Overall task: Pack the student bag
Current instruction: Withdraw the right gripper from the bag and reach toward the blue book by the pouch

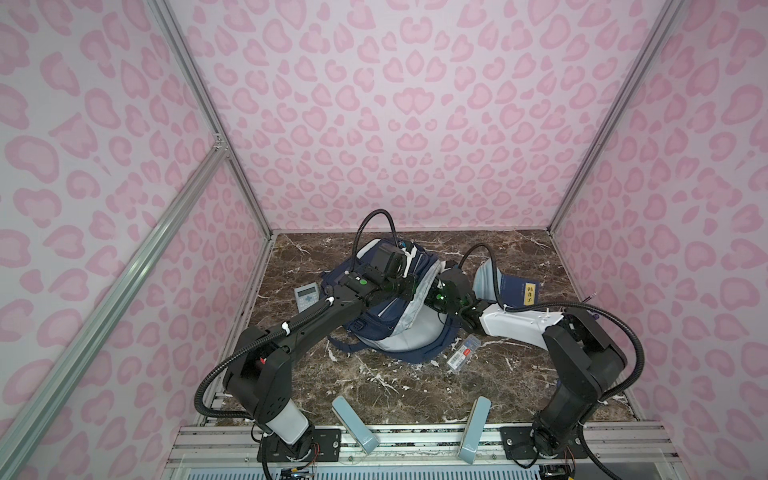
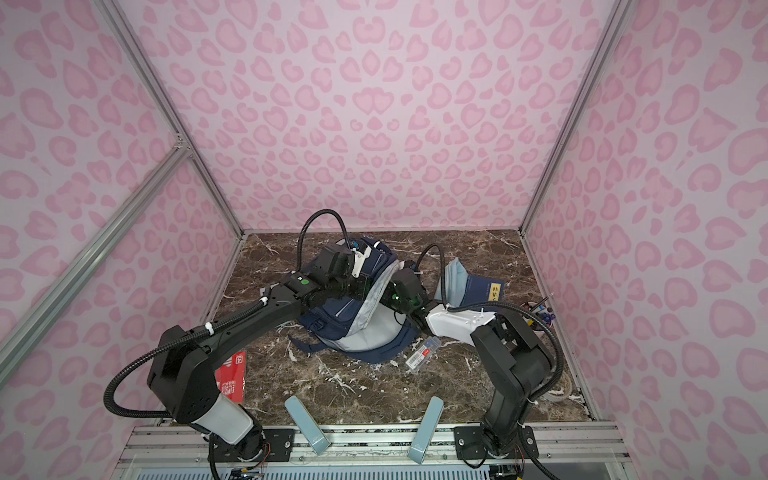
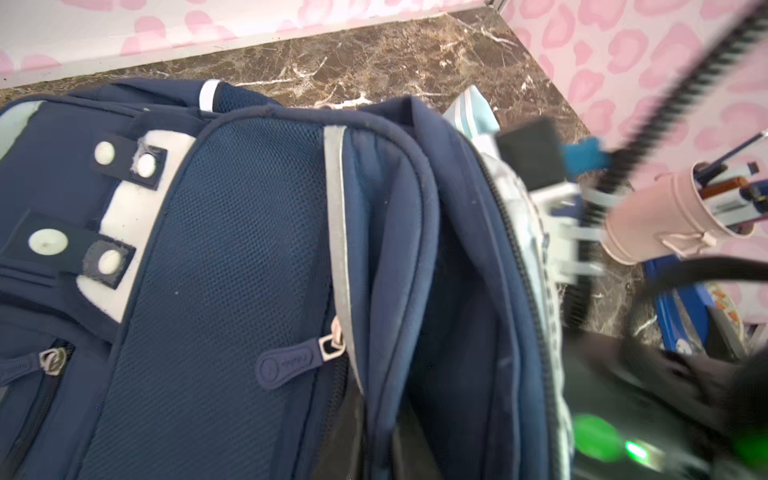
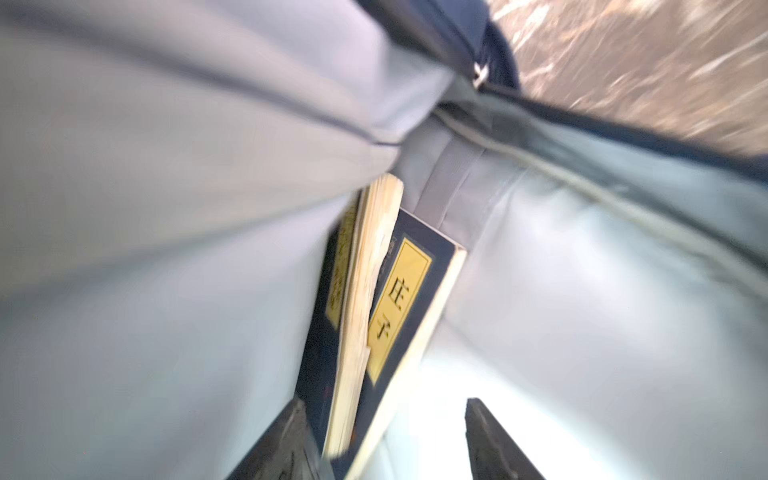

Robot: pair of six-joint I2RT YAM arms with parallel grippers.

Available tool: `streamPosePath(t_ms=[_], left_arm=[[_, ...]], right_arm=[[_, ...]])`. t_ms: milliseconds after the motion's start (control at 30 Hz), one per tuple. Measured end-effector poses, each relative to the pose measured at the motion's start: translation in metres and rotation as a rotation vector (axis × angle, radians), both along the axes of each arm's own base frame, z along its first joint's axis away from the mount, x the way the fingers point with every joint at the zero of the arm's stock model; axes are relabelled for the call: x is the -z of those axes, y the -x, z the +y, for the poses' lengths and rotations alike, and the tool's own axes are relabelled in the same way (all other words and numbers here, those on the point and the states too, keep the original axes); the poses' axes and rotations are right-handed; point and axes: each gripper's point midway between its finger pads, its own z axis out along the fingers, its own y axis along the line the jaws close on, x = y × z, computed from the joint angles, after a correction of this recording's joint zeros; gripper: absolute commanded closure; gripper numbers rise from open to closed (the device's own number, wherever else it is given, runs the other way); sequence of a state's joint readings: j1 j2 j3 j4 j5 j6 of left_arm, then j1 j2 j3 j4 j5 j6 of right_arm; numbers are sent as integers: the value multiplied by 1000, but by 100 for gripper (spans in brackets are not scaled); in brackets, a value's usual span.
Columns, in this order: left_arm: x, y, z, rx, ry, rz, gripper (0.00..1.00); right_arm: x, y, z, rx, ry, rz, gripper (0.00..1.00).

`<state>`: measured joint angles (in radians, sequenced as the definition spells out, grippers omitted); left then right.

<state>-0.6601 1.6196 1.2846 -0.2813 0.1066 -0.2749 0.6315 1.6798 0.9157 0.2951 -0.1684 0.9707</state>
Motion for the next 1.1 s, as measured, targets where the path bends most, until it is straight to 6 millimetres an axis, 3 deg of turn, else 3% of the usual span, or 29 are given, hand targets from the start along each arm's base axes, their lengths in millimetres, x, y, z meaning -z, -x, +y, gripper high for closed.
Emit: streamPosePath(t_ms=[167,200,267,367,400,433,533,633,767,833,933,1100], left_arm=[[15,4,1,-25,9,42,81],[19,6,-1,-28,10,51,75],[23,8,-4,-36,3,59,50],[15,12,-14,-61,-10,36,20],[7,15,-19,-61,-9,12,9],[-2,18,-25,-66,3,-5,0],[-27,27,-47,-60,77,-32,3],[-33,42,-84,-21,168,-5,2],[-33,72,-151,79,258,15,5],[-20,73,-174,90,311,57,9],[19,64,-196,41,314,128,9],[62,75,-233,44,348,228,14]], right_arm=[[-19,38,-26,-44,88,-13,38],[-30,44,-35,-41,113,-34,37],[-49,51,-51,-32,162,-80,34],[-67,53,-92,22,265,-117,16],[-71,50,-112,58,297,-123,1],[-73,47,-134,99,328,-120,1],[-70,34,-204,233,401,-81,1],[-56,16,-259,328,451,11,1],[-39,-15,-299,380,490,112,5],[-26,-33,-318,401,509,170,4],[-6,-62,-337,419,551,240,6],[26,-109,-365,429,611,341,25]])
